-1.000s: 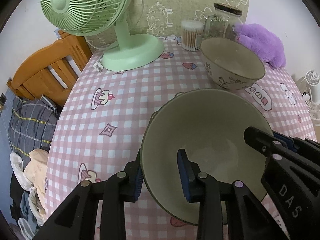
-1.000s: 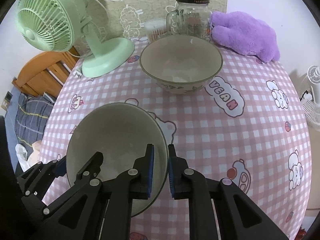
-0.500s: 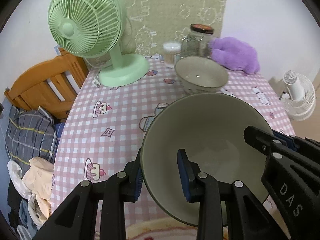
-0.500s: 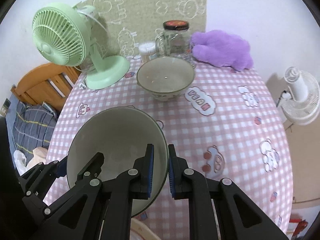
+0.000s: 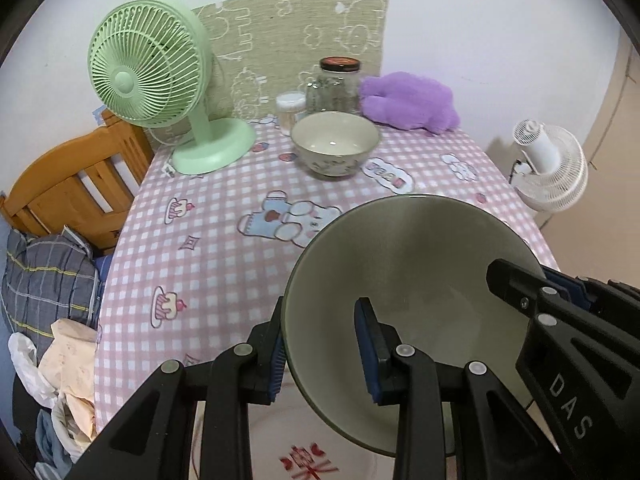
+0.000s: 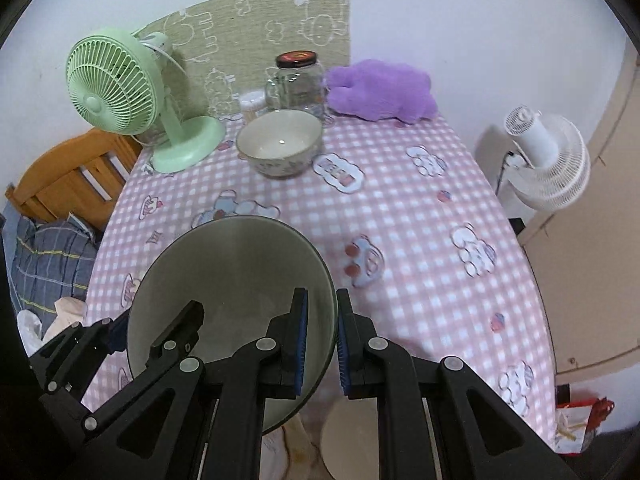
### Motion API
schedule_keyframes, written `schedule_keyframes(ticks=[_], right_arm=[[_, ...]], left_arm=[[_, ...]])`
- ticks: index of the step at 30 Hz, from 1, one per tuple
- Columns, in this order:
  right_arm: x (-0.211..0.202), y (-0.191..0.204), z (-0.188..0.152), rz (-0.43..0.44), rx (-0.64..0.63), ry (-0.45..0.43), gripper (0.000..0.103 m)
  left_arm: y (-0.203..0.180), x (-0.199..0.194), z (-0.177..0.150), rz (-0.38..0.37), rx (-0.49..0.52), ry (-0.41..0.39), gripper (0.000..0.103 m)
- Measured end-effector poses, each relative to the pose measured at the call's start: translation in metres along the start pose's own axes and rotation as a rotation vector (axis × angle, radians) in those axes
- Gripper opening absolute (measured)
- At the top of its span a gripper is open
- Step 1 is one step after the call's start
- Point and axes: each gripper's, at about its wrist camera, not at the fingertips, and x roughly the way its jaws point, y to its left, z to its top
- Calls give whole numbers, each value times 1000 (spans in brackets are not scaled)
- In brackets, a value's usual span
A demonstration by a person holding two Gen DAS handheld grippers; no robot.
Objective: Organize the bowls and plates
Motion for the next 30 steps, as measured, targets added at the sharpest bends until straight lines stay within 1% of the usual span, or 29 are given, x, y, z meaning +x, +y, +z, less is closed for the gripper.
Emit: schedule_keyframes(ticks=[4, 11, 19, 30], right_arm=[[-11, -13, -13, -5, 9, -5, 17], [-24, -35, -28, 15, -11, 1, 17], [-22, -65, -36, 53, -54, 29, 17], [-8, -100, -50, 94, -103, 93, 17]], left_arm=[[-15, -10, -8, -4, 4, -4, 30], [-40, -18, -15, 23, -15, -3, 30], [-70, -19, -29, 43, -73, 28, 30], [-105, -11, -53, 75, -102, 77, 30]])
